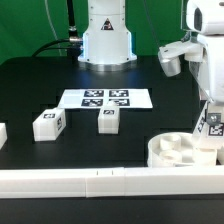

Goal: Assemble stool

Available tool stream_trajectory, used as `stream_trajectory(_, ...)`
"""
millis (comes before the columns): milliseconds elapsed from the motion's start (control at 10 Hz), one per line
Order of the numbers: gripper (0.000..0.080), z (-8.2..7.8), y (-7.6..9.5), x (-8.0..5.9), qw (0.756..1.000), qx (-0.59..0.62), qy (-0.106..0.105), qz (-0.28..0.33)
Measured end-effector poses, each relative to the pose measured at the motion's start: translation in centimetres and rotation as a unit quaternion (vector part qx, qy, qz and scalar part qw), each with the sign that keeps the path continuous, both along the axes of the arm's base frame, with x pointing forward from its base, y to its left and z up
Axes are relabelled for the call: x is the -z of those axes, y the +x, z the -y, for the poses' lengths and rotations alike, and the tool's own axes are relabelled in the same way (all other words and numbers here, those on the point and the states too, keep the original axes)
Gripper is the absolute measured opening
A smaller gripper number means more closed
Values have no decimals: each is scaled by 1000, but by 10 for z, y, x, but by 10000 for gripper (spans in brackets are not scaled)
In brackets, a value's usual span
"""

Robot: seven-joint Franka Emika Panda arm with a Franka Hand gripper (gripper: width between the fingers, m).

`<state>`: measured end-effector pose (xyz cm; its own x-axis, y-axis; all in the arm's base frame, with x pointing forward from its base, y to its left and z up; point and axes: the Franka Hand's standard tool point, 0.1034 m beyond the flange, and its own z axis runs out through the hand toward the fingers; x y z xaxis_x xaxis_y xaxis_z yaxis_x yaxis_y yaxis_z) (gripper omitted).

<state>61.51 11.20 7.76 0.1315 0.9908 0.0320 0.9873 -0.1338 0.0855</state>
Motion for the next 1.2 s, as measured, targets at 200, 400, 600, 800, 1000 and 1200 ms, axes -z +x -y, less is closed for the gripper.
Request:
stream_trajectory(200,337,1,1,1,998,68,6,-3)
stream_trajectory(400,337,1,1,1,981,192,19,-4)
stream_trajectory(600,337,0,1,1,954,298,32,-8)
stream_trajectory(800,337,0,1,2,924,380,47,-8)
stream_trajectory(1000,337,-2,0,2,897,438,55,-12)
stream_trajectory(1200,337,-4,0,2,860,505,64,-18)
